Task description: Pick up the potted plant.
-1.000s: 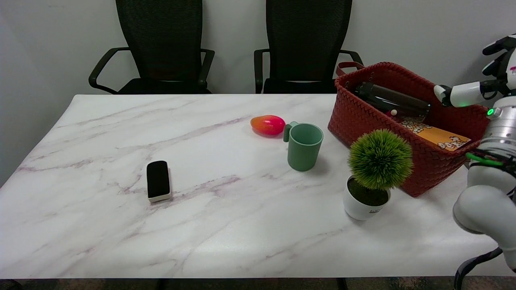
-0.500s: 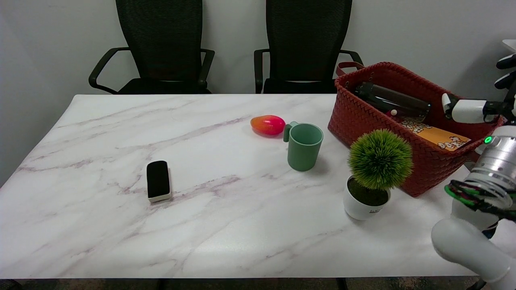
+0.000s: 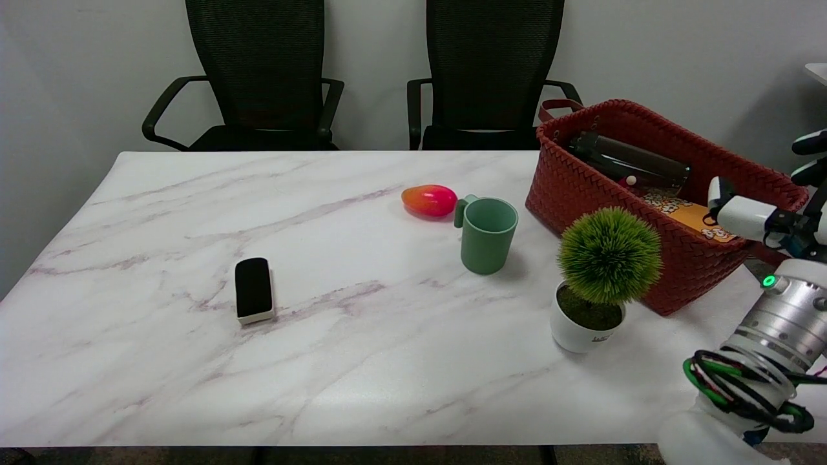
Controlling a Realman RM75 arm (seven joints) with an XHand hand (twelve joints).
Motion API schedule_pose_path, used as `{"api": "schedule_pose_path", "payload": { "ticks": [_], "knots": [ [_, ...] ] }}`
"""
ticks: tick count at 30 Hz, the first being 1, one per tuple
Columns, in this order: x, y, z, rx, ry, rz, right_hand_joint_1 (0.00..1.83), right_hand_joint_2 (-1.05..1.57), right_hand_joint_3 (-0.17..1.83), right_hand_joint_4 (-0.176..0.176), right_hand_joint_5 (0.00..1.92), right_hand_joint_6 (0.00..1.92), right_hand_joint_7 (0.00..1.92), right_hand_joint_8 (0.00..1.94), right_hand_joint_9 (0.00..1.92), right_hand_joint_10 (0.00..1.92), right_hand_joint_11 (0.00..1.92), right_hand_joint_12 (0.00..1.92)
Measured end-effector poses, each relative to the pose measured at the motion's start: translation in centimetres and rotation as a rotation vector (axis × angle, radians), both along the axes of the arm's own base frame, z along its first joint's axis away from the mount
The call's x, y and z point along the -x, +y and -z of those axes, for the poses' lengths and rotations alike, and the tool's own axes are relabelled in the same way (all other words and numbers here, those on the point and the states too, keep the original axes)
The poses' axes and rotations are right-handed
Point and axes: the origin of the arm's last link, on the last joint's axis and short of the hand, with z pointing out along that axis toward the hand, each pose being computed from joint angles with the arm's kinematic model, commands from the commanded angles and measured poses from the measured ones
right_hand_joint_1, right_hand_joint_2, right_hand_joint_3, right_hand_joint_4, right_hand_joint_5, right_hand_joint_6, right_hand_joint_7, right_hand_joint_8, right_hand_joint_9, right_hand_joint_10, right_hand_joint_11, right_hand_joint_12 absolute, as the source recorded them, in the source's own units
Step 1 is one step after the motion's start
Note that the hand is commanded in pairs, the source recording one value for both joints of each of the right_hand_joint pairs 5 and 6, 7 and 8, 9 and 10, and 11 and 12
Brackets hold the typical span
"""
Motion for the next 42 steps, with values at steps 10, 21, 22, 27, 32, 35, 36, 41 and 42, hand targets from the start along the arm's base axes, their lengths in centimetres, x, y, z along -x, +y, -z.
{"api": "schedule_pose_path", "payload": {
  "ticks": [10,21,22,27,32,35,36,41,42],
  "knots": [
    [1.2,1.8,1.7,-0.026,0.013,-0.048,1.06,0.29,0.85,0.0,0.86,0.86,1.22,1.22,1.06,1.06,0.91,0.91],
    [3.9,4.1,2.7,-0.111,-0.051,-0.108,1.07,0.34,0.91,0.0,0.84,0.84,1.07,1.07,0.86,0.86,0.88,0.88],
    [4.1,4.3,2.7,-0.118,-0.058,-0.114,1.07,0.34,0.91,0.0,0.83,0.83,1.07,1.07,0.85,0.85,0.88,0.88],
    [5.4,5.3,2.7,-0.168,-0.101,-0.159,1.06,0.34,0.92,0.0,0.83,0.83,1.06,1.06,0.84,0.84,0.89,0.89],
    [7.0,6.3,2.5,-0.232,-0.162,-0.218,1.06,0.27,0.96,0.0,0.84,0.84,1.04,1.04,0.83,0.83,0.88,0.88],
    [7.9,6.8,2.3,-0.27,-0.196,-0.255,1.05,0.25,0.96,0.0,0.84,0.84,1.04,1.04,0.83,0.83,0.88,0.88],
    [8.3,7.0,2.2,-0.284,-0.21,-0.269,1.05,0.25,0.96,0.0,0.84,0.84,1.04,1.04,0.83,0.83,0.87,0.87],
    [9.7,7.7,1.8,-0.354,-0.269,-0.34,1.05,0.22,0.98,0.0,0.79,0.79,1.02,1.02,0.82,0.82,0.86,0.86],
    [10.0,7.9,1.7,-0.367,-0.281,-0.353,1.05,0.21,0.99,0.0,0.78,0.78,1.01,1.01,0.81,0.81,0.85,0.85]
  ]
}}
